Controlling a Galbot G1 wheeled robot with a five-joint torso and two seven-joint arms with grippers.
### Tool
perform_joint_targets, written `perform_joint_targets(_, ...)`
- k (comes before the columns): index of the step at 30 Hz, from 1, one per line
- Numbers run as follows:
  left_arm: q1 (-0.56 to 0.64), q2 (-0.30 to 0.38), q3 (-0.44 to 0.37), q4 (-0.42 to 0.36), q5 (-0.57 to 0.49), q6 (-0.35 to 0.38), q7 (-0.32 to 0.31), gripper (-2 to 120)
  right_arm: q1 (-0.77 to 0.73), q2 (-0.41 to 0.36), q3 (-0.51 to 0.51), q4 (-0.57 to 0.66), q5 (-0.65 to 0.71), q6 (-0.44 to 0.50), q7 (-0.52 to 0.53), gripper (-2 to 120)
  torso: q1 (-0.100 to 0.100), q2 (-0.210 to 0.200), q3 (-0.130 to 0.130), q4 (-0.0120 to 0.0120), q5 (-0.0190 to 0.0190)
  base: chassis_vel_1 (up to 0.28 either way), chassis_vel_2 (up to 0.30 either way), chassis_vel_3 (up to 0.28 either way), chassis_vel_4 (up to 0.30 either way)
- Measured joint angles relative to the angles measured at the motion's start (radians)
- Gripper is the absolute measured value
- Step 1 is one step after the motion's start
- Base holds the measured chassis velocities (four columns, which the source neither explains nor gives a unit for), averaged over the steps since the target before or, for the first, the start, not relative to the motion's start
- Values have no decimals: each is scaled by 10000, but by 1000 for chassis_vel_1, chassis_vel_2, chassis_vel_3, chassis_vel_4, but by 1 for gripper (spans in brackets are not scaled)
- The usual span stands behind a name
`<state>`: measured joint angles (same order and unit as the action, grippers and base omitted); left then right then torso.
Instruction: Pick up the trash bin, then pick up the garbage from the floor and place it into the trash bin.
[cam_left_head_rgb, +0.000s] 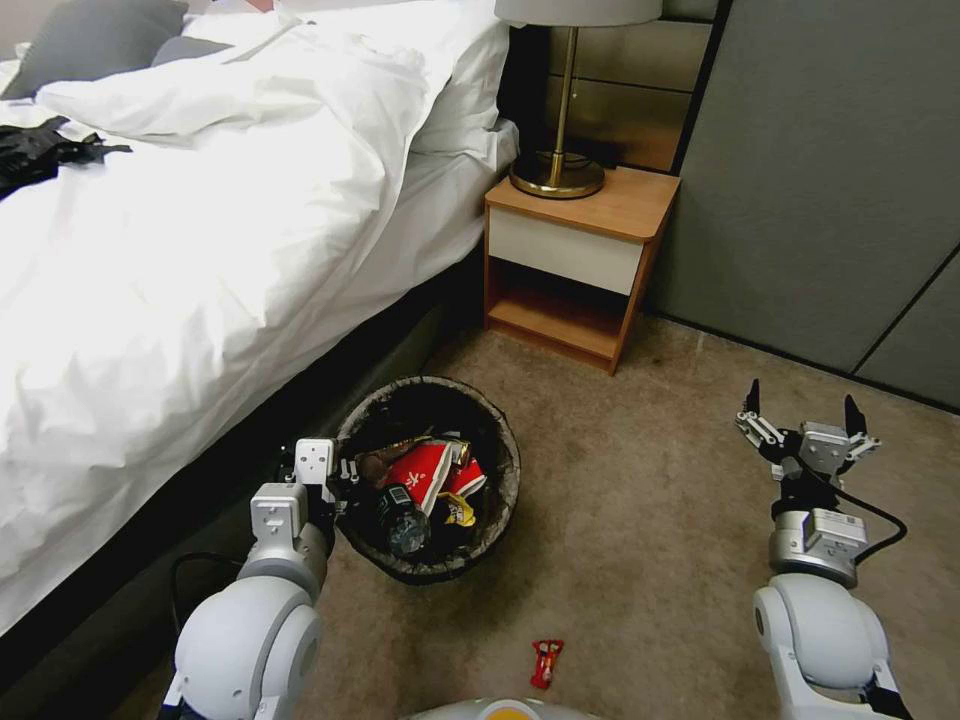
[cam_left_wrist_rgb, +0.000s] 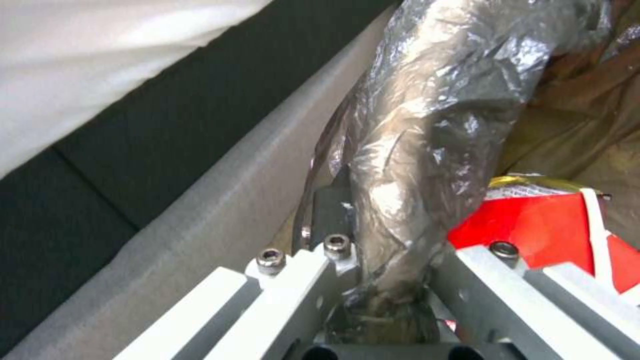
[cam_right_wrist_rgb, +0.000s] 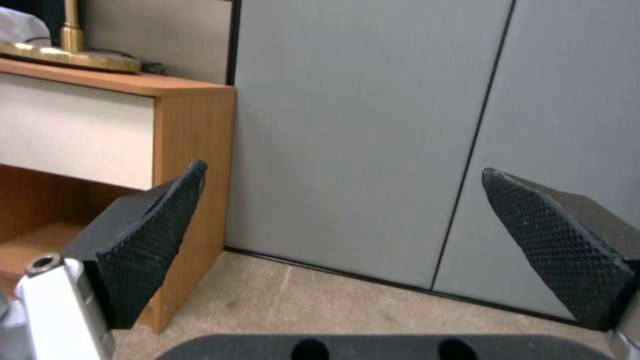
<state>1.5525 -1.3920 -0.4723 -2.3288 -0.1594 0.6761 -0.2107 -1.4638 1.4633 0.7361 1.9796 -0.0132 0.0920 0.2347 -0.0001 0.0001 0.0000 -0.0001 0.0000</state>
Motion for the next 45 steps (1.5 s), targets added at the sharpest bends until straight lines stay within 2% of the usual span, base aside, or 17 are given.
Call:
perform_joint_targets(29, -66, -84, 96, 133, 48, -26, 1, 0, 101, -77, -55, -276, -14, 45, 98, 100, 0, -1, 0, 1, 0, 55, -51, -53, 52)
perform_joint_targets(34, -85, -50, 104, 187, 39, -26, 2, 0, 200, -36, -39, -529, -358, 594, 347, 100, 0, -1, 0, 0, 0, 0, 0, 0, 0)
perform_joint_targets(43, -77, -15, 126, 194, 35, -22, 4, 0, -2, -186, -209, -214, -302, 497, 450, 100, 1, -1, 0, 2, 1, 0, 0, 0, 0)
perform_joint_targets(45, -63, 7, 120, 168, 21, 11, 3, 0, -210, -290, -346, 19, -165, 193, 417, 100, 1, -1, 0, 0, -1, 0, 0, 0, 0)
